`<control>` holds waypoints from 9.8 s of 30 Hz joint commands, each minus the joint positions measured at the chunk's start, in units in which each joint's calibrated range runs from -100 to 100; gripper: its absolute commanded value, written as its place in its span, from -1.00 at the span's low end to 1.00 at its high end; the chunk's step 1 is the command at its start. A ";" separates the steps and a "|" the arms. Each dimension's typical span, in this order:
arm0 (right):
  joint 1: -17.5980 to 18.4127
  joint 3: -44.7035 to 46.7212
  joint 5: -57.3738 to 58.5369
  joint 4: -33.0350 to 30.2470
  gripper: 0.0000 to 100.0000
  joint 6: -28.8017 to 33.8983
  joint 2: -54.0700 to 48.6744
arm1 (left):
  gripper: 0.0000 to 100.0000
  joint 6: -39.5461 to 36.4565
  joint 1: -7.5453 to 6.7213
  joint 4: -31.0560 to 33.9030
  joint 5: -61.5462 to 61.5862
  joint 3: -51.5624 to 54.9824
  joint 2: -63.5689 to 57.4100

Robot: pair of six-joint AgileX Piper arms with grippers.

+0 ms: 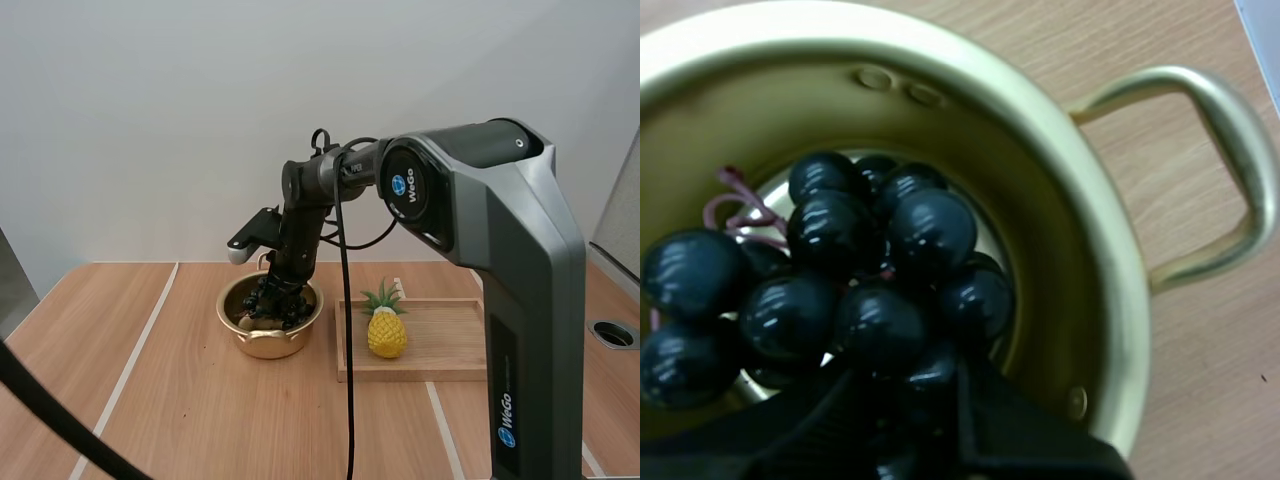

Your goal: Open the pot, put the grape inside, and close it

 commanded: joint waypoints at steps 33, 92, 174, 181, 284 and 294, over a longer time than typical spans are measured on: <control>-0.07 0.13 2.13 -0.26 1.00 7.02 1.55 | -1.00 -0.15 0.01 0.67 0.11 -0.24 0.04; -20.89 -1.04 -7.11 -5.58 1.00 31.17 -53.61 | -1.00 -0.80 0.01 4.51 30.04 0.98 8.67; -21.41 -1.04 7.13 -7.94 -1.00 32.32 -59.94 | -1.00 -2.44 0.01 -10.84 8.55 63.47 47.96; -21.41 -1.04 7.13 -7.94 -1.00 32.32 -59.94 | -1.00 -2.36 0.01 -10.97 8.55 63.47 51.70; -21.41 -1.04 2.18 -5.96 -1.00 32.32 -61.15 | -1.00 -12.96 5.15 -4.29 -17.54 45.35 16.00; -21.41 1.43 -10.54 2.92 -1.00 31.57 -66.66 | -1.00 -8.43 5.93 -7.31 -31.16 53.02 3.15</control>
